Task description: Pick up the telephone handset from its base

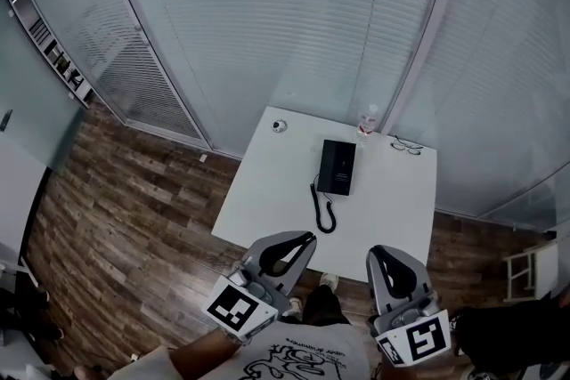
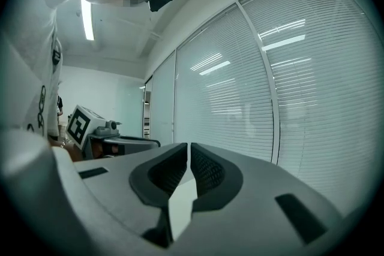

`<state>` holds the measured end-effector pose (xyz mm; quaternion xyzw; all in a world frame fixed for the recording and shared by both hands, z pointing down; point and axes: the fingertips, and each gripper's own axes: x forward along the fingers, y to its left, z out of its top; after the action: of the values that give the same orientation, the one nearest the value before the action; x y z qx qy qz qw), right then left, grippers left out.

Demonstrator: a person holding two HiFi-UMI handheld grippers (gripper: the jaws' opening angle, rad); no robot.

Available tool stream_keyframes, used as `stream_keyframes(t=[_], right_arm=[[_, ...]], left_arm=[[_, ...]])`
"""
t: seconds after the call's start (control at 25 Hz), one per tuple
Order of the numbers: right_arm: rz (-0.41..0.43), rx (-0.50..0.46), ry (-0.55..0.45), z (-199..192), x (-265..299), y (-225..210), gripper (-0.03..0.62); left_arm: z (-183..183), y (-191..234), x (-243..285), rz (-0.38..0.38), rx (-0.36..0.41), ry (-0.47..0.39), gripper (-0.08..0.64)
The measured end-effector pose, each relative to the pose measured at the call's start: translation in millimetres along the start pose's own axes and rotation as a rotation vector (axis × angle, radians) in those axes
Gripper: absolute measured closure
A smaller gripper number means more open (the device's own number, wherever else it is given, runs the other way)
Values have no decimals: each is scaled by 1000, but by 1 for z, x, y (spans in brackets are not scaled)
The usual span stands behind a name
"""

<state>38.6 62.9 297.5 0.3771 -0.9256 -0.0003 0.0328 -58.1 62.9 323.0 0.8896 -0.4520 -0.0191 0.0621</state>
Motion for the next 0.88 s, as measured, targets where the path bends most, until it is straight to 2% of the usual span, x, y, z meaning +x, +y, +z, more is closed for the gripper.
stream_keyframes(t=[0.48,0.88], right_arm=[[13,3,-25,2,31,-111,575],[28,3,-31,3,42,-165,575]], left_arm=[[6,16,113,12,22,13,545],[2,22,161,50,18,44,545]])
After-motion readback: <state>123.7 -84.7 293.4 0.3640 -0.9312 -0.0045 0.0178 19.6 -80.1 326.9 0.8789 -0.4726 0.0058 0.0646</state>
